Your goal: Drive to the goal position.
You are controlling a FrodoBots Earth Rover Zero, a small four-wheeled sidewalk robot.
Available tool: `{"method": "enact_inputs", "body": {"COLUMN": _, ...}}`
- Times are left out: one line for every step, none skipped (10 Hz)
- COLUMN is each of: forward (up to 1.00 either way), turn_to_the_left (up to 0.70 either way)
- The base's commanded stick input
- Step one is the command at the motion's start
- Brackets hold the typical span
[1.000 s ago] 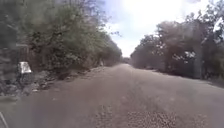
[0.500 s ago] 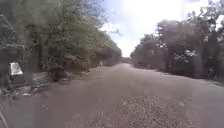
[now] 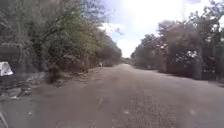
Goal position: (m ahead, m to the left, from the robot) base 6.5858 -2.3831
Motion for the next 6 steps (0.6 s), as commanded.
{"method": "enact_inputs", "body": {"forward": 0.50, "turn_to_the_left": 0.00}}
{"method": "enact_inputs", "body": {"forward": 0.50, "turn_to_the_left": 0.00}}
{"method": "enact_inputs", "body": {"forward": 0.50, "turn_to_the_left": 0.00}}
{"method": "enact_inputs", "body": {"forward": 0.50, "turn_to_the_left": 0.00}}
{"method": "enact_inputs", "body": {"forward": 0.50, "turn_to_the_left": 0.00}}
{"method": "enact_inputs", "body": {"forward": 0.50, "turn_to_the_left": 0.00}}
